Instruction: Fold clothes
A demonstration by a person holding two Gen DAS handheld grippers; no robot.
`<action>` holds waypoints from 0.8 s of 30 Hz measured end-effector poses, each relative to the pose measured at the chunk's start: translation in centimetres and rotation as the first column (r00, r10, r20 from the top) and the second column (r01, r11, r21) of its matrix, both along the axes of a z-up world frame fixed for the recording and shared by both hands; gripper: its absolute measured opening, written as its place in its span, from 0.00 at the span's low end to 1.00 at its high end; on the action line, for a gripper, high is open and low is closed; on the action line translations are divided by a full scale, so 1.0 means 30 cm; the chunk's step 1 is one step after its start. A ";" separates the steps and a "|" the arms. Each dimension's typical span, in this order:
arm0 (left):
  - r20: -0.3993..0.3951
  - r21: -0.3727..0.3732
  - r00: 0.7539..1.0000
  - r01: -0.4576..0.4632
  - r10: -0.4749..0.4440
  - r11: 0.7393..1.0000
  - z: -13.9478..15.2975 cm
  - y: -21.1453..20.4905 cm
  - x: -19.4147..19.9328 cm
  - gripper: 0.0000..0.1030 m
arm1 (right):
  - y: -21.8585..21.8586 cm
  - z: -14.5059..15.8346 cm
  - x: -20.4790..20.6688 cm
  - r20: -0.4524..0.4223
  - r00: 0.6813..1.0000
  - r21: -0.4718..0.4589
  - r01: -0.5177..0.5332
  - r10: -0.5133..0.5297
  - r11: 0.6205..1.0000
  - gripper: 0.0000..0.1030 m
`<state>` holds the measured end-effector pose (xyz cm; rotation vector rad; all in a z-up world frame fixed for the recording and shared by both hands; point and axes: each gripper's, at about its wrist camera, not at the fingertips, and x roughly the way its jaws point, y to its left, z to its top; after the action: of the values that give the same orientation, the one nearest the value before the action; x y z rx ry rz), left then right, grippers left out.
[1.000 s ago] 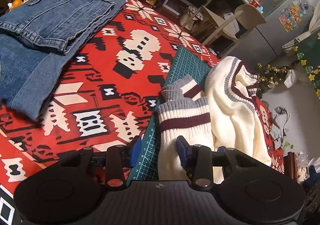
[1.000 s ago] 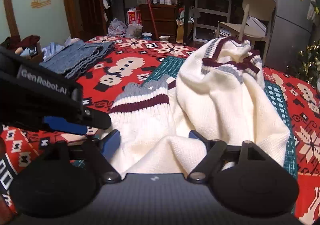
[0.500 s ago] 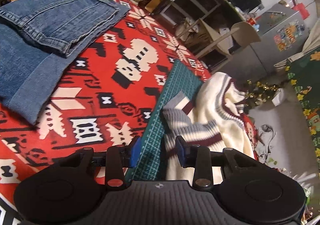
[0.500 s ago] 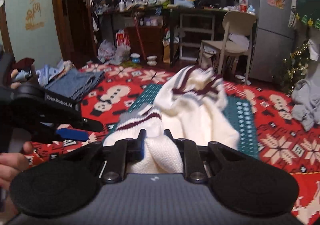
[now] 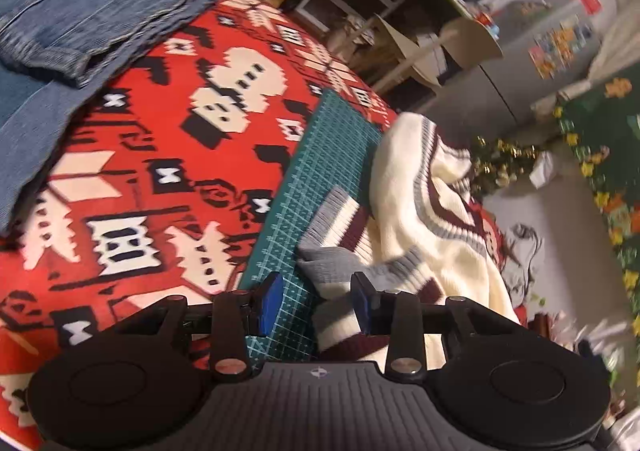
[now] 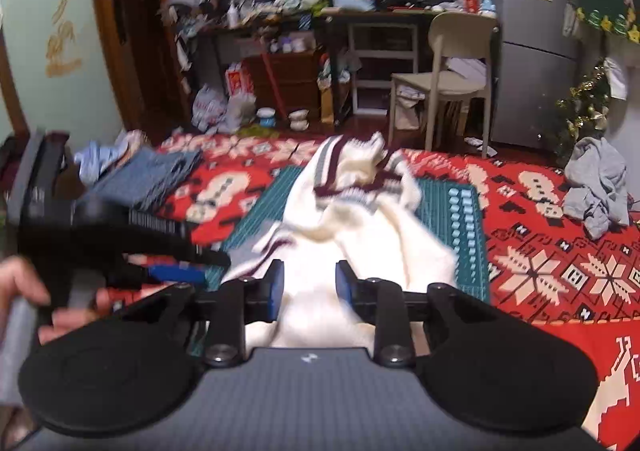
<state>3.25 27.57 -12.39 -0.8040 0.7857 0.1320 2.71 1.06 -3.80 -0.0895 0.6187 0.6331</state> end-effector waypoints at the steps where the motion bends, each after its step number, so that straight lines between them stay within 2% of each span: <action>1: 0.004 0.009 1.000 0.010 -0.010 1.000 0.001 -0.006 0.006 0.34 | -0.009 0.013 0.011 0.014 1.000 0.008 0.011 -0.011 1.000 0.38; 2: 0.016 0.023 1.000 0.021 -0.021 1.000 0.008 -0.013 0.012 0.35 | -0.018 0.026 0.022 0.028 0.999 0.015 0.022 -0.023 1.000 0.45; 4: 0.039 0.049 0.998 0.043 -0.045 0.998 0.021 -0.025 0.028 0.35 | -0.038 0.048 0.058 0.052 0.998 0.016 0.044 -0.045 0.999 0.51; 5: 0.050 0.053 0.997 0.057 -0.060 0.997 0.027 -0.028 0.044 0.36 | -0.051 0.050 0.083 0.047 0.997 0.011 0.058 -0.059 0.998 0.59; 6: 0.059 0.057 0.996 0.070 -0.073 0.996 0.031 -0.030 0.061 0.36 | -0.063 0.045 0.123 0.016 0.998 0.005 0.067 -0.067 0.998 0.61; 11: 0.081 0.031 0.986 0.141 -0.143 0.990 0.022 -0.048 0.161 0.37 | -0.118 -0.044 0.274 -0.117 0.987 0.005 0.112 -0.110 0.994 0.61; 15: 0.061 0.030 0.966 0.249 -0.251 0.968 -0.005 -0.100 0.250 0.37 | -0.120 -0.121 0.355 -0.185 0.976 -0.004 0.115 -0.114 0.993 0.60; 19: 0.020 0.136 0.946 0.318 -0.324 0.938 -0.028 -0.173 0.309 0.40 | -0.098 -0.183 0.403 -0.229 0.967 0.019 0.119 -0.111 0.993 0.49; 20: 0.026 0.143 0.944 0.322 -0.328 0.936 -0.029 -0.179 0.311 0.40 | -0.094 -0.196 0.413 -0.240 0.965 0.023 0.118 -0.109 0.993 0.40; 21: 0.027 0.140 0.944 0.323 -0.330 0.936 -0.029 -0.180 0.314 0.40 | -0.086 -0.209 0.423 -0.253 0.962 0.035 0.117 -0.104 0.993 0.23; 24: 0.046 0.117 0.948 0.308 -0.315 0.944 -0.035 -0.172 0.312 0.37 | -0.088 -0.218 0.440 -0.285 0.952 0.079 0.137 -0.110 0.987 0.17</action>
<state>12.63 22.42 -13.43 -0.5701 0.8285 -0.1328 15.91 -1.59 -10.33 0.1325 0.8592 0.5572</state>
